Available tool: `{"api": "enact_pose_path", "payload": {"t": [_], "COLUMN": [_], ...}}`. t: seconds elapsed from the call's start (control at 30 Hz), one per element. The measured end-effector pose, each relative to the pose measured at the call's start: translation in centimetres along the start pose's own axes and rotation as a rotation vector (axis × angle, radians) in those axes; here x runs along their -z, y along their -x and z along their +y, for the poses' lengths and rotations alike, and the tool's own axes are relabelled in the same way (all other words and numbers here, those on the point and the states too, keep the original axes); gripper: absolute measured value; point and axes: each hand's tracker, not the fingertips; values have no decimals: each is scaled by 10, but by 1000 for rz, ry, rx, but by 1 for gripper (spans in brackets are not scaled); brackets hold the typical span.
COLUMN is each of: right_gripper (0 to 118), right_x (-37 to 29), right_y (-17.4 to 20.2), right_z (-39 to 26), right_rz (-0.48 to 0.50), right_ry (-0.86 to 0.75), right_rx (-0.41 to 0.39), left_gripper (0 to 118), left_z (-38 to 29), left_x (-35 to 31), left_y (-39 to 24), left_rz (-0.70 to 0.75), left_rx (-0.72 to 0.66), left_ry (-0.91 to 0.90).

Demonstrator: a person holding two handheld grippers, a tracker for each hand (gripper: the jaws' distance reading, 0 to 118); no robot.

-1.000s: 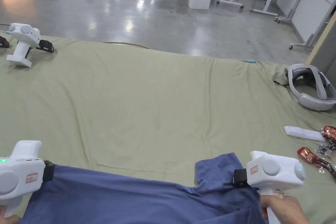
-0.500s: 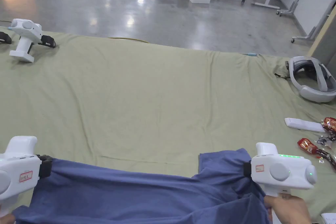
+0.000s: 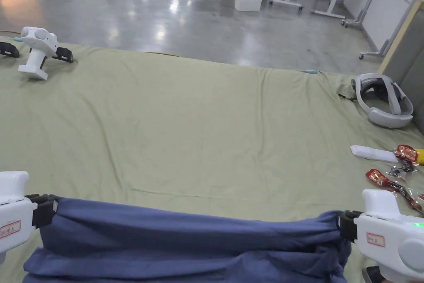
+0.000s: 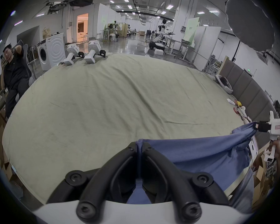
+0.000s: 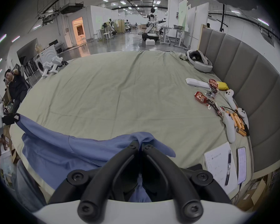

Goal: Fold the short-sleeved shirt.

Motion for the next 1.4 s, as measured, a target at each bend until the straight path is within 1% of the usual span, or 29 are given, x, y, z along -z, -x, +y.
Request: {"api": "enact_pose_path", "payload": {"t": [0.23, 0.37, 0.53, 0.63, 0.7, 0.87, 0.97, 1.03, 1.07, 1.13, 1.17, 1.2, 1.23, 1.27, 1.3, 1.33, 1.4], "right_gripper": [4, 4, 4, 4, 4, 4, 4, 4, 4, 6, 17, 27, 42, 67, 80, 83, 83], "right_x": [-33, -45, -53, -48, -41, -22, -10, -3, -1, 0, -1, -4, -8, -13, -19, -26, -41], "right_y": [8, 13, 17, 17, 15, 13, 17, 19, 20, 21, 22, 24, 25, 25, 24, 23, 25], "right_z": [-40, -60, -88, -107, -118, -136, -143, -147, -149, -150, -149, -147, -144, -141, -137, -132, -117], "right_rz": [-11, -21, -39, -52, -45, -41, -56, -71, -74, -80, -93, -106, -137, -162, -171, -167, -137], "right_ry": [24, 62, 126, 187, 237, 283, 309, 329, 328, 322, 317, 309, 298, 283, 254, 209, 113], "right_rx": [-30, -50, -55, -86, -77, -57, -67, -76, -78, -76, -78, -84, -93, -96, -83, -62, -10], "left_gripper": [7, 7, 7, 7, 7, 7, 8, 10, 13, 17, 25, 37, 54, 75, 75, 75, 75], "left_z": [-31, -43, -69, -83, -94, -104, -105, -109, -111, -114, -114, -113, -114, -110, -106, -101, -92], "left_x": [-17, -25, -37, -36, -33, -24, -12, -7, -5, -5, -9, -12, -13, -18, -21, -25, -30], "left_y": [13, 15, 19, 22, 26, 26, 23, 21, 20, 19, 19, 20, 20, 18, 16, 15, 12], "left_rz": [-36, -39, -40, -40, -45, -32, -14, -8, 1, 7, 7, 1, -11, -3, 7, 9, -3], "left_rx": [-38, -34, -40, -32, -48, -36, -15, -11, -10, -19, -31, -47, -65, -64, -56, -37, -31], "left_ry": [3, 27, 67, 114, 143, 212, 286, 308, 312, 301, 295, 290, 283, 277, 268, 226, 173]}}
